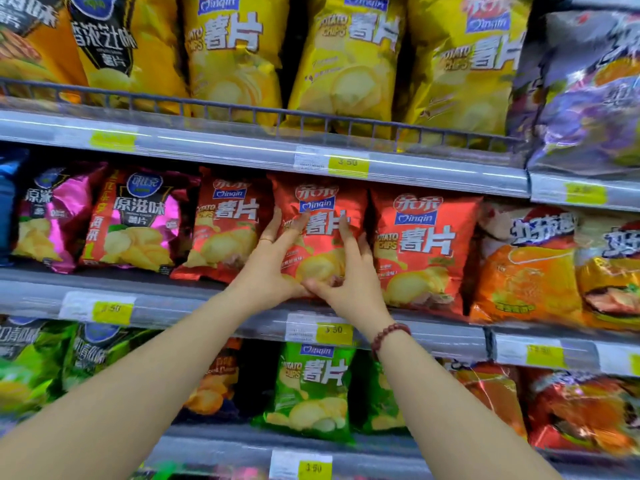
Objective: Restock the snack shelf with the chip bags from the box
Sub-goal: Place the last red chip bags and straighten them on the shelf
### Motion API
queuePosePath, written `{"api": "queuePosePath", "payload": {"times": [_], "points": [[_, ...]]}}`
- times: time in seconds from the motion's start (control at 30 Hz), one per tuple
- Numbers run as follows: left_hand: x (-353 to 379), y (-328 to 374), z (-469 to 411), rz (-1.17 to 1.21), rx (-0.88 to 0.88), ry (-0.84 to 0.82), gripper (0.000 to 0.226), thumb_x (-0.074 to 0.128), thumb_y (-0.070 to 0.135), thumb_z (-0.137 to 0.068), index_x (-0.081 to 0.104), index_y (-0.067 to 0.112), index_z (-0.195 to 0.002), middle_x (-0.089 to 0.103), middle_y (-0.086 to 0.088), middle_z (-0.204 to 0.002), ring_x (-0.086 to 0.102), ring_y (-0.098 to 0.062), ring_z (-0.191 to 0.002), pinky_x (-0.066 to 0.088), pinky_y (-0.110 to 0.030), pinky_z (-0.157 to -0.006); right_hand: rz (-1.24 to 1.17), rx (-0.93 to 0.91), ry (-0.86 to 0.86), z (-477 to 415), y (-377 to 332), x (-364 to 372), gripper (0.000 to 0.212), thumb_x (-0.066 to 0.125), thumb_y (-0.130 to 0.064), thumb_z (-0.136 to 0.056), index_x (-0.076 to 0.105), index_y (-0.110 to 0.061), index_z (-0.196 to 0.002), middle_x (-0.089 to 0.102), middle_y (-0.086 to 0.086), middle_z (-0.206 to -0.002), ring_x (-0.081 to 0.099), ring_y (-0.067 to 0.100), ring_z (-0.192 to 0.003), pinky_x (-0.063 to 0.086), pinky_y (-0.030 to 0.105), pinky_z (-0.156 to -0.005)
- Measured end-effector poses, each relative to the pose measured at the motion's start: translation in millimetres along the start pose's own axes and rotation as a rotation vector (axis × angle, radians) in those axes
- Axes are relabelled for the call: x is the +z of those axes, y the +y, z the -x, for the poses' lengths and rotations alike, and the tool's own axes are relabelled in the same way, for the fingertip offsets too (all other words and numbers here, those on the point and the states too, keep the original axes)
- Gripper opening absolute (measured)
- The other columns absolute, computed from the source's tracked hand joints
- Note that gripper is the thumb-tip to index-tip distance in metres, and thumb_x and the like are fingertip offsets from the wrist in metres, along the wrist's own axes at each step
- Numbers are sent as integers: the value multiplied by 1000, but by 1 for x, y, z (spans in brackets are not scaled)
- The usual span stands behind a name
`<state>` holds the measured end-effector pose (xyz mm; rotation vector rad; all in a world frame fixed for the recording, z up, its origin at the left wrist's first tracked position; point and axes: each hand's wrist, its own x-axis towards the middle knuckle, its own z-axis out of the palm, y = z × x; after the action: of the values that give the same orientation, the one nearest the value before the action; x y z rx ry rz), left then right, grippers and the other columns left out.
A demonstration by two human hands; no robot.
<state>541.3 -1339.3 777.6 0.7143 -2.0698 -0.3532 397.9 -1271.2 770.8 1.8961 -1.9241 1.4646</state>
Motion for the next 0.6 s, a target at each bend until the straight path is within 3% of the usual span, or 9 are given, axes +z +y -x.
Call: {"api": "queuePosePath", "payload": {"times": [0.07, 0.17, 0.23, 0.33, 0.37, 0.43, 0.5, 0.53, 0.6], "points": [[0, 1, 2, -6, -11, -6, 109, 86, 18, -66, 19, 47, -146, -9, -5, -162, 13, -15, -148, 25, -14, -101, -17, -9, -13, 3, 3, 1, 108, 78, -33, -76, 1, -47, -149, 4, 5, -162, 52, 17, -121, 35, 10, -87], [-5, 12, 6, -61, -42, -27, 108, 87, 22, -65, 20, 47, -146, -6, -6, -162, 14, -19, -148, 24, -16, -100, -38, -26, -38, 5, 7, -5, 104, 76, -32, -78, 3, -43, -150, 11, 8, -160, 29, 22, -142, 35, 27, -105], [-10, 18, 7, -94, -58, 0, 105, 88, 28, -63, 26, 46, -146, 0, -7, -162, 16, -21, -147, 26, -21, -105, 6, -38, -50, 9, 8, -9, 95, 73, -34, -80, 11, -38, -151, 23, 9, -156, 26, 22, -144, 31, 33, -110], [-9, 30, 10, -206, 12, 147, 87, 82, 29, -68, 39, 32, -143, 15, -10, -158, 17, -27, -145, 24, -33, -112, 29, -112, 63, 22, 10, -22, 69, 69, -31, -84, 37, -23, -145, 44, 6, -143, 44, 20, -132, 39, 39, -109], [-7, 36, 10, -235, 79, 213, 78, 79, 26, -70, 45, 24, -140, 24, -11, -155, 21, -27, -143, 23, -31, -112, 13, -146, 153, 27, 11, -28, 57, 68, -26, -84, 48, -18, -137, 53, 5, -133, 53, 16, -120, 45, 38, -102], [5, 48, 8, -216, 226, 251, 63, 74, 24, -72, 55, 13, -131, 40, -13, -145, 33, -28, -138, 30, -36, -113, 87, -205, 422, 34, 18, -43, 39, 66, -18, -83, 60, -12, -121, 60, 5, -115, 54, 13, -105, 45, 34, -95], [21, 60, 0, -179, 322, 149, 63, 71, 26, -70, 56, 12, -130, 45, -14, -142, 39, -30, -135, 37, -46, -110, 215, -181, 669, 34, 28, -58, 43, 69, -19, -79, 61, -11, -120, 57, 11, -118, 47, 20, -110, 37, 30, -99], [30, 67, -4, -181, 348, 68, 67, 72, 26, -72, 53, 14, -134, 42, -14, -146, 37, -30, -137, 36, -45, -111, 263, -122, 703, 32, 34, -66, 52, 72, -23, -78, 58, -12, -127, 51, 14, -129, 44, 25, -117, 33, 31, -101], [50, 79, -15, -238, 393, -67, 77, 73, 21, -74, 42, 21, -144, 29, -11, -156, 27, -28, -144, 30, -40, -116, 259, 12, 579, 25, 44, -78, 70, 72, -33, -80, 44, -18, -142, 32, 16, -149, 33, 32, -132, 27, 37, -109]]}}
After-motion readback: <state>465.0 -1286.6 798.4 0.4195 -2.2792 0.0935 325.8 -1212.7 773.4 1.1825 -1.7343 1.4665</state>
